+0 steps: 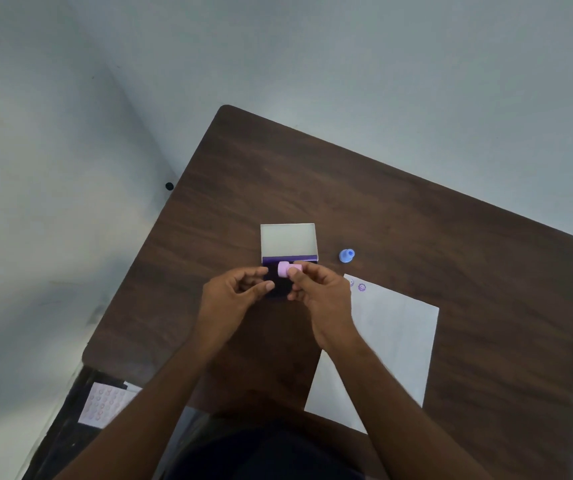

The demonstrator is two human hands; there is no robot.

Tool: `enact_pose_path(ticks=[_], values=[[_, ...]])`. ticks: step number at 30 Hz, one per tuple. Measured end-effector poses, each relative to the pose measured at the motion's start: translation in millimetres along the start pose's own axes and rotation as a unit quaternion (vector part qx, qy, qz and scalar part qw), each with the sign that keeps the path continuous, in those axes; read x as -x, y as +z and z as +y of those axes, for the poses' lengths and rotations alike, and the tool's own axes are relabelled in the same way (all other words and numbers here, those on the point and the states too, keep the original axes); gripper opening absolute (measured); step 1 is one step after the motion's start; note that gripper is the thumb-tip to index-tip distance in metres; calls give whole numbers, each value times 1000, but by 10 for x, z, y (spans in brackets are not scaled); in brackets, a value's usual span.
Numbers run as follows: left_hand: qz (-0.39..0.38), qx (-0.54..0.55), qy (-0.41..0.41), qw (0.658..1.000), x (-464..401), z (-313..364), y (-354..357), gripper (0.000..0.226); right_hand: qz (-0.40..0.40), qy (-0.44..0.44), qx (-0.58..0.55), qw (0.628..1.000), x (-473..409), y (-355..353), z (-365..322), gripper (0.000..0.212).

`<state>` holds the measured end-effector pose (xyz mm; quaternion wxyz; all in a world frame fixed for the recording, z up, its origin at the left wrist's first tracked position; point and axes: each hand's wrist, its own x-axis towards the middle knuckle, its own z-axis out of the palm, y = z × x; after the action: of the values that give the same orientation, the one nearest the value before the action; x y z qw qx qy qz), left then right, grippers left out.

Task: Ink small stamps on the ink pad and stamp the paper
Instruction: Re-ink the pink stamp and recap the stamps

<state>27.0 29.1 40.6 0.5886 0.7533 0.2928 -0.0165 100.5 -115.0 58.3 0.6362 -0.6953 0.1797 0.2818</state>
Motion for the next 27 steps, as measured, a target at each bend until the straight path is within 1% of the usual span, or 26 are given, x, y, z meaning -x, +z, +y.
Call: enact_pose_path(ticks=[5,8,10,12,15,19,22,27], values=[[-39,-34,4,999,-123,154,317,27,106,-112,62,986,-130,-310,-78,26],[-33,-54,5,998,-204,268,551,26,177,-132,75,973,-200,-468,-87,31],[-31,-74,6,997,-272,364,706,26,217,-136,82,963,-255,-578,-92,27],[-33,-96,10,995,-320,443,838,27,239,-141,107,955,-310,-669,-84,24],[-22,-136,24,990,-382,527,1025,29,259,-138,141,945,-451,-807,-25,22],[-22,-154,31,987,-489,569,1212,27,268,-131,196,934,-670,-930,82,19],[-29,-170,31,985,-554,582,1301,26,256,-137,241,926,-783,-968,138,20],[-38,-187,30,981,-602,550,1365,25,231,-139,279,922,-896,-970,205,18]])
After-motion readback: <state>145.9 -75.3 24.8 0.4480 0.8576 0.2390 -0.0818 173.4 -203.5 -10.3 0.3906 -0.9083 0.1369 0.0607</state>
